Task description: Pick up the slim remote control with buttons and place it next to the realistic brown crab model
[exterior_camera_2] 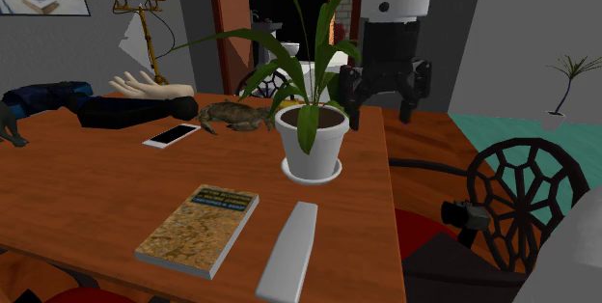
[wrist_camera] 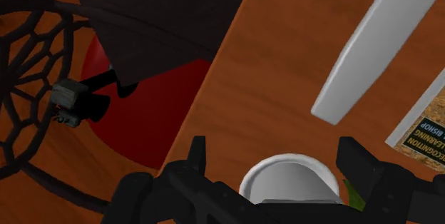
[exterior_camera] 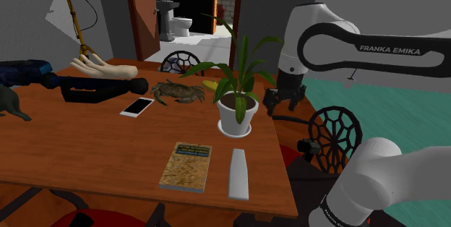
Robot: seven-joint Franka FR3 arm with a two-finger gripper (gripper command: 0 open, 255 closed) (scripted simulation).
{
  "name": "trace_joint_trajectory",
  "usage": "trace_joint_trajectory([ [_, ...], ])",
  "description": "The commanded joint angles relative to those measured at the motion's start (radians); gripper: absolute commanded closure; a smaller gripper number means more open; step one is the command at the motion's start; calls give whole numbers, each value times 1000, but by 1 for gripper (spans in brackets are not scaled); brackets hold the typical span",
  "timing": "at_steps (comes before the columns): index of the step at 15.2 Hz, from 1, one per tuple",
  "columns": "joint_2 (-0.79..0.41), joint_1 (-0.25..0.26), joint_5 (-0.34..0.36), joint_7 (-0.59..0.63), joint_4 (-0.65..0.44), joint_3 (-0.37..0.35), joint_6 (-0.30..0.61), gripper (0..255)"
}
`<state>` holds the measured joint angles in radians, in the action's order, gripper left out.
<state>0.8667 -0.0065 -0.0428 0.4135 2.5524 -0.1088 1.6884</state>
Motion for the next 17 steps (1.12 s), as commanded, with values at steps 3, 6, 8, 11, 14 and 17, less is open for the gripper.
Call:
trace_joint_trajectory([
  [3,-8,7,-80,158,86,-91,93,0],
  [6,-40,16,-143,274,130,-165,172,0],
  [8,-75,21,-183,351,150,-217,229,0],
  [11,-147,22,-240,466,166,-298,324,0],
  [14,-241,14,-284,582,165,-381,426,0],
  [17,-325,-2,-304,671,154,-445,505,0],
])
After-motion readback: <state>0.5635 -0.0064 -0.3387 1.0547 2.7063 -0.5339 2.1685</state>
